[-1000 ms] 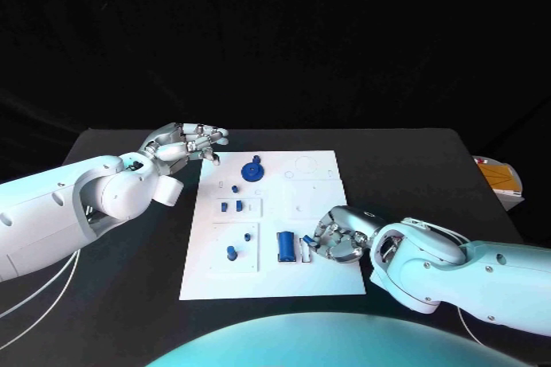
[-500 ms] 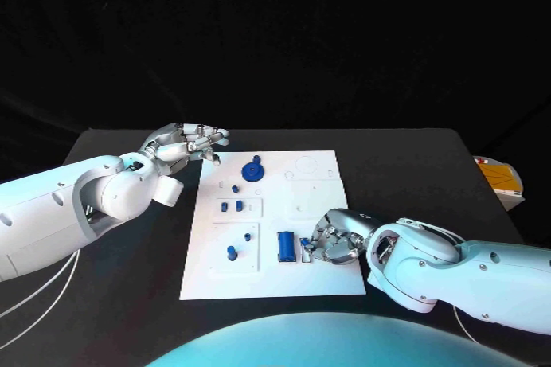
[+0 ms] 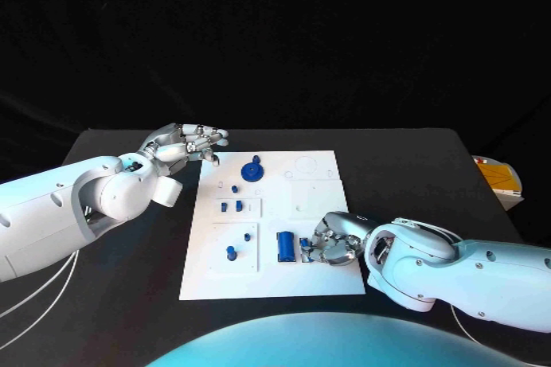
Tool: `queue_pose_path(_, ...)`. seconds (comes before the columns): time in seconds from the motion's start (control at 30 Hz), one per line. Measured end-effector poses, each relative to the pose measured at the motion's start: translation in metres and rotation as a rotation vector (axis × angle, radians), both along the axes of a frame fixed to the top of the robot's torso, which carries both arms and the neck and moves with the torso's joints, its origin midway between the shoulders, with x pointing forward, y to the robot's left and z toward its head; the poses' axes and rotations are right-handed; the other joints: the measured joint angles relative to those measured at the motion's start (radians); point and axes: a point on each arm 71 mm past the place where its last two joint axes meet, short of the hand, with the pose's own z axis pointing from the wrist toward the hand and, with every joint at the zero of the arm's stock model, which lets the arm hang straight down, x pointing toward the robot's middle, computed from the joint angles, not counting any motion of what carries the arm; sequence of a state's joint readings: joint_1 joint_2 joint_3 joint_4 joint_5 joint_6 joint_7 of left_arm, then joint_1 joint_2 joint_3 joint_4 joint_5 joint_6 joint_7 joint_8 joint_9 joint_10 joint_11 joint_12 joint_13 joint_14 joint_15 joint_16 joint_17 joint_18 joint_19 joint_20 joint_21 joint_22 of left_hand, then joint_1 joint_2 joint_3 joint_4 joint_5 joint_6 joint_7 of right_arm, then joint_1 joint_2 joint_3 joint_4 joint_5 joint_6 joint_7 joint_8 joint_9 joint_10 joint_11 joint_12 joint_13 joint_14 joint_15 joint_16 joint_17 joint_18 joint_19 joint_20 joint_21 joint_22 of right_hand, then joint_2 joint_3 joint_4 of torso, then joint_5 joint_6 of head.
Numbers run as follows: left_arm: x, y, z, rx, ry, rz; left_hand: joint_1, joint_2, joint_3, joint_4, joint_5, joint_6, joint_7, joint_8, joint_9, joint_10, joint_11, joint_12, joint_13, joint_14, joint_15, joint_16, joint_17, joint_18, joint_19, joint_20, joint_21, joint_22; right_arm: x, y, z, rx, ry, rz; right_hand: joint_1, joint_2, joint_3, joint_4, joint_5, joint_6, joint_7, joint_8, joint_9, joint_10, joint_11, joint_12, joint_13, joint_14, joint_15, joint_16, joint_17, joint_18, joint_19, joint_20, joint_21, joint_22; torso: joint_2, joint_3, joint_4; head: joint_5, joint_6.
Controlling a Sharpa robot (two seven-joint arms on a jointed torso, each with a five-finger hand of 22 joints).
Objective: Assemble the parts on the task board
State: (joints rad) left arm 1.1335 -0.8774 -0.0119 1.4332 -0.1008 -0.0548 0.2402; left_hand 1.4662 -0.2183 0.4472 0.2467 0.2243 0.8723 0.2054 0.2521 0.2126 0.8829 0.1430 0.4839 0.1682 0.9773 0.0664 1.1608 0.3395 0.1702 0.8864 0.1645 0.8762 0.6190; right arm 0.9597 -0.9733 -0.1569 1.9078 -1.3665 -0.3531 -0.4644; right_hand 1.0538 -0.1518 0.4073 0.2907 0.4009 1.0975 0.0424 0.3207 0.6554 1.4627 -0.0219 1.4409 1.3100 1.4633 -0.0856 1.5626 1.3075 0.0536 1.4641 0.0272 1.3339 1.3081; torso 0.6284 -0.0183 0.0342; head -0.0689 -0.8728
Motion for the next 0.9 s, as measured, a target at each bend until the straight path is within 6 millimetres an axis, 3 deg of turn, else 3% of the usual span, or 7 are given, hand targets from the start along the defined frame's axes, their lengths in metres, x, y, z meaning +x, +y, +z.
queue_pose_path(0.63,0.0006,-0.0001,-0.0004,0.006,-0.002,-0.002,0.0,0.0,0.0,0.0,0.0,0.0,0.0,0.0,0.001,0.0,0.0,0.0,-0.001,0.0,0.0,0.0,0.0,0.0,0.0,0.0,0.0,0.0,0.0006,0.002,-0.0003,0.003,-0.004,0.001,-0.017,0.012,-0.023,-0.004,-0.033,0.007,0.0,0.004,0.002,0.004,-0.004,0.0,0.0,0.0,0.0,0.0,0.0,0.0,0.0,0.0,0.0,0.0,0.0,0.0003,0.0,0.0,0.0)
queue_pose_path(0.73,0.0006,-0.0001,-0.0004,0.007,-0.003,-0.002,0.0,0.0,0.0,0.0,0.0,0.0,0.0,0.0,0.001,0.0,0.0,0.0,-0.001,0.0,0.0,0.0,0.0,0.0,0.0,0.0,0.0,0.0,0.0011,0.0008,-0.0006,0.002,-0.005,-0.002,0.011,0.01,-0.034,-0.015,-0.081,0.009,-0.002,0.008,0.006,0.004,-0.004,0.0,0.0,0.0,0.0,0.0,0.0,0.0,0.002,-0.002,0.0,0.0,0.0,0.0003,0.0,0.0,0.0)
queue_pose_path(0.9,0.0008,0.0001,-0.0006,0.008,-0.002,-0.002,0.0,0.0,0.0,0.0,0.0,0.0,0.0,0.0,0.001,0.0,0.0,0.0,-0.001,0.0,0.0,0.0,0.0,0.0,0.0,0.0,0.0,0.0,0.0019,-0.0023,-0.0005,0.001,-0.008,-0.004,0.076,-0.001,-0.039,-0.029,-0.198,0.01,-0.003,0.016,0.01,0.003,-0.011,0.0,0.0,0.004,-0.004,0.0,0.0,0.0,0.004,-0.004,0.0,0.0,0.0,0.0004,0.0,0.001,0.0)
